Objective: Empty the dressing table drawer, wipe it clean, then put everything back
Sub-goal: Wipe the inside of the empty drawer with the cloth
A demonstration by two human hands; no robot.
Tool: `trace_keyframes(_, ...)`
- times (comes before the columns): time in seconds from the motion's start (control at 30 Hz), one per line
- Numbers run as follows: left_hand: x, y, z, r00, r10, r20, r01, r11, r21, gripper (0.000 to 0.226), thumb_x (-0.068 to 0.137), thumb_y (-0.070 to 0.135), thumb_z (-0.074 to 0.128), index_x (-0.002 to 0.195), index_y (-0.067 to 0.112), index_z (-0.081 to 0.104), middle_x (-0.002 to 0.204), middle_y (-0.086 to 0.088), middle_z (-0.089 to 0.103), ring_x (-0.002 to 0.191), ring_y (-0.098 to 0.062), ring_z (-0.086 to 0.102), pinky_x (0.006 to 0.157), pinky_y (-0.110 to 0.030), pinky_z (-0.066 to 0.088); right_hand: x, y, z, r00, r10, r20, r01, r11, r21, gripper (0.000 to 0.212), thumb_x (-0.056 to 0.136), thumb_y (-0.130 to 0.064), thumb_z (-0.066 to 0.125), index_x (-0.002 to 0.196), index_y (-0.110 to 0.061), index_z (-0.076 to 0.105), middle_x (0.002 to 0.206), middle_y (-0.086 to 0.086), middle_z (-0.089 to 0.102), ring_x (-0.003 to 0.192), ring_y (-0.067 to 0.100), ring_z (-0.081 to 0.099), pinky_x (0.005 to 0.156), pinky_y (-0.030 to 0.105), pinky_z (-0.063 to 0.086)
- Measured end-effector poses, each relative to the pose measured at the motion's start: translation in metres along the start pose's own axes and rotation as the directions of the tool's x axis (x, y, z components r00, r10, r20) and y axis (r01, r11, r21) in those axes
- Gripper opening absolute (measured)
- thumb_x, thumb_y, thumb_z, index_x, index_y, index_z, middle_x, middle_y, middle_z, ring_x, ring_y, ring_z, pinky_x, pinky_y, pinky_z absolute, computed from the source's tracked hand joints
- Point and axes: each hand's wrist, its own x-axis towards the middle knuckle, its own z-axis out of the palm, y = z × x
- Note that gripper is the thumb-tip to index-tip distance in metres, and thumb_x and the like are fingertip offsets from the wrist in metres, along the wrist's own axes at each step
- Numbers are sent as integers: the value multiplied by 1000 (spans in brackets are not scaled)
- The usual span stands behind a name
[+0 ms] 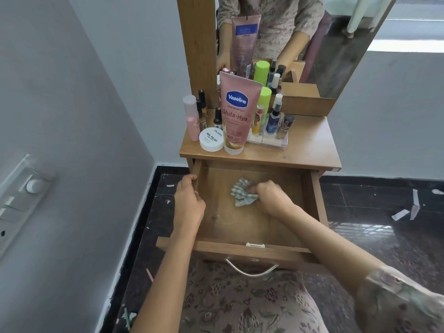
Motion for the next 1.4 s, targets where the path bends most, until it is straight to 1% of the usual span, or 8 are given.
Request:
trace_keyframes(0.13, 0, -1, 0, 1000, -23, 3, 24, 999, -41, 42, 92, -7, 47, 130, 11, 48, 132, -9, 52, 115, -22, 55, 96, -27, 44, -11, 14, -4, 999, -7, 47, 8, 1000, -16, 41, 84, -14, 51, 121, -26, 65, 109, 10, 70, 96, 33, 67, 85, 35, 54)
trace_keyframes(0.3, 1, -1, -2, 999, -25, 24, 26, 999, -44, 46, 91, -7, 48, 133, 12, 46, 134, -8, 50, 102, -11, 53, 90, -21, 42, 11, -2, -20, 996, 80, -40, -75, 990, 121, 50, 85, -6, 50, 129, -28, 58, 115, 14, 67, 101, 31, 65, 89, 32, 52)
trace_keyframes(0.43, -1, 0, -3, 998, -45, 46, 47, 997, -57, 49, 92, -6, 47, 137, 12, 43, 136, -9, 49, 115, -20, 55, 96, -27, 44, 25, -29, -11, 1000, 8, -15, -5, 984, 179, 47, 85, -11, 54, 127, -31, 60, 121, 11, 66, 108, 31, 63, 95, 33, 50)
trace_keyframes(0.57, 0, 0, -5, 998, -46, 45, 49, 997, -67, 47, 93, -5, 46, 136, 13, 43, 136, -9, 50, 118, -23, 55, 100, -30, 44, 17, -31, -4, 995, -82, 58, 75, 991, 112, 44, 89, -14, 50, 128, -32, 60, 116, 10, 68, 99, 31, 66, 90, 32, 53)
trace_keyframes(0.83, 0, 0, -2, 999, -39, 35, 41, 996, -73, 47, 92, -6, 47, 136, 13, 43, 136, -8, 50, 114, -18, 56, 98, -28, 44, 41, -26, -5, 999, 30, -44, -23, 988, 151, 48, 86, -7, 50, 124, -33, 62, 114, 10, 69, 100, 31, 66, 88, 32, 53)
trace_keyframes(1.0, 2, -4, -1, 997, -73, 27, 75, 992, -104, 45, 93, -3, 46, 135, 14, 45, 135, -8, 53, 119, -23, 54, 94, -25, 42, 38, -46, 11, 999, -44, -9, 45, 998, 46, 46, 88, -11, 51, 127, -34, 59, 110, 10, 68, 99, 32, 66, 84, 31, 51)
trace_keyframes(1.2, 3, -7, -3, 997, -54, 52, 63, 980, -188, 53, 89, -9, 46, 133, 21, 46, 134, -1, 54, 125, -18, 50, 100, -23, 37, 49, -74, 0, 994, 8, -106, -22, 991, -135, 29, 92, 1, 43, 114, -5, 62, 114, 16, 65, 106, 34, 63, 83, 38, 51)
trace_keyframes(1.4, 3, -7, -4, 999, -30, 45, 38, 977, -208, 55, 86, -12, 48, 132, 17, 48, 130, -2, 56, 120, -15, 52, 95, -17, 37, 50, -100, 6, 980, -144, -137, 95, 945, -313, 27, 94, -3, 43, 111, -9, 62, 112, 11, 67, 104, 30, 64, 81, 36, 51)
